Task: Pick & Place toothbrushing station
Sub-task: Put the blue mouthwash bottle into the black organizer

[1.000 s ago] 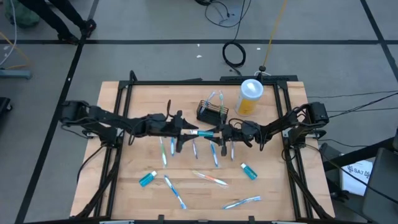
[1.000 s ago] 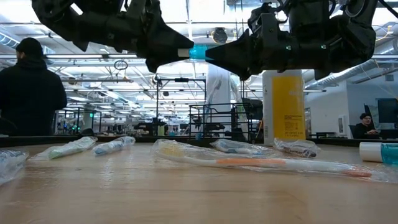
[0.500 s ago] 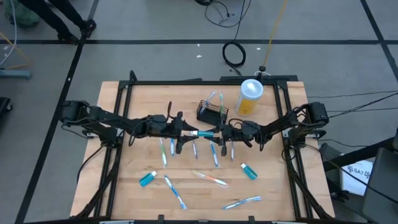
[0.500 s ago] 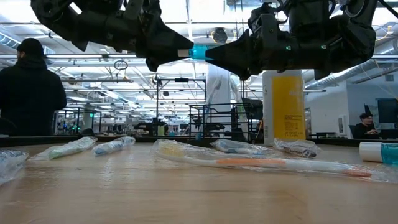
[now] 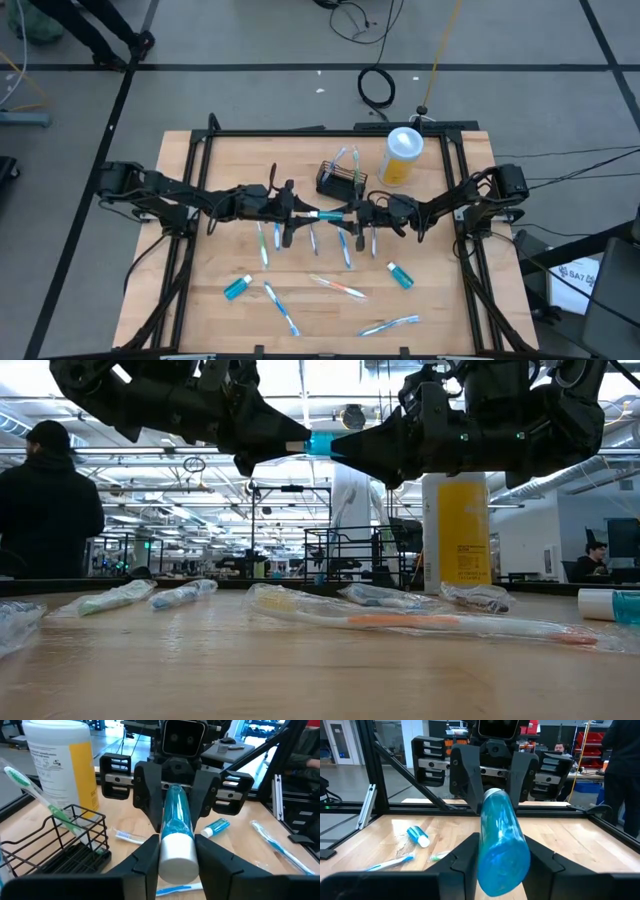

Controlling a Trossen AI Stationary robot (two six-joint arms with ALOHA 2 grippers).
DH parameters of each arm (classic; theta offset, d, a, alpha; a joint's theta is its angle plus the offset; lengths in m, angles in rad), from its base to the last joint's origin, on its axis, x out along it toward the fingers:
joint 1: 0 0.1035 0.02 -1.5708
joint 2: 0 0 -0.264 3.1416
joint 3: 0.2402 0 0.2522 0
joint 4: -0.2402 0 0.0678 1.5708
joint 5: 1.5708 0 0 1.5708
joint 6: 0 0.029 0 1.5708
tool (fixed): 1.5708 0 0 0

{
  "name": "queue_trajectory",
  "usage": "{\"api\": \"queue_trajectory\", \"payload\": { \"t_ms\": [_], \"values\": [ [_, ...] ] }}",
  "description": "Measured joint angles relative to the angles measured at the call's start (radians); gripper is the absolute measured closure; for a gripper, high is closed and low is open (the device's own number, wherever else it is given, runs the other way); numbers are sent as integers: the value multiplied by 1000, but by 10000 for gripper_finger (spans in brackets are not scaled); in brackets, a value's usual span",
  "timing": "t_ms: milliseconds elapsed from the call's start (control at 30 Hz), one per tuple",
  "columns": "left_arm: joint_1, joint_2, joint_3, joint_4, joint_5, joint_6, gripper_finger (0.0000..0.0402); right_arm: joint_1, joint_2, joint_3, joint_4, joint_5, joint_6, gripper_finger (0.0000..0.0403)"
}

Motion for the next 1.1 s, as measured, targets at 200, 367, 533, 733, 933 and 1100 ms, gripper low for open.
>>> {"api": "queue_trajectory", "payload": {
  "t_ms": [200, 367, 533, 733, 933, 1100],
  "values": [
    [-1, -4, 28, -30, 4, 8, 303, 0, -18, -1, -94, 28, -41, 236],
    [-1, -5, 161, -348, -23, 81, 300, 8, -126, -14, -393, 127, -71, 208],
    [6, -5, 388, -758, -141, 263, 291, 31, -271, -22, -716, 132, -41, 203],
    [68, 51, 669, -1061, -176, 418, 290, 53, -369, -22, -967, 131, -11, 212],
    [148, 231, 941, -1303, -180, 590, 289, 53, -373, -23, -980, 130, -25, 215],
    [210, 396, 1121, -1469, -178, 714, 289, 53, -373, -23, -998, 129, -25, 216]
  ]
}}
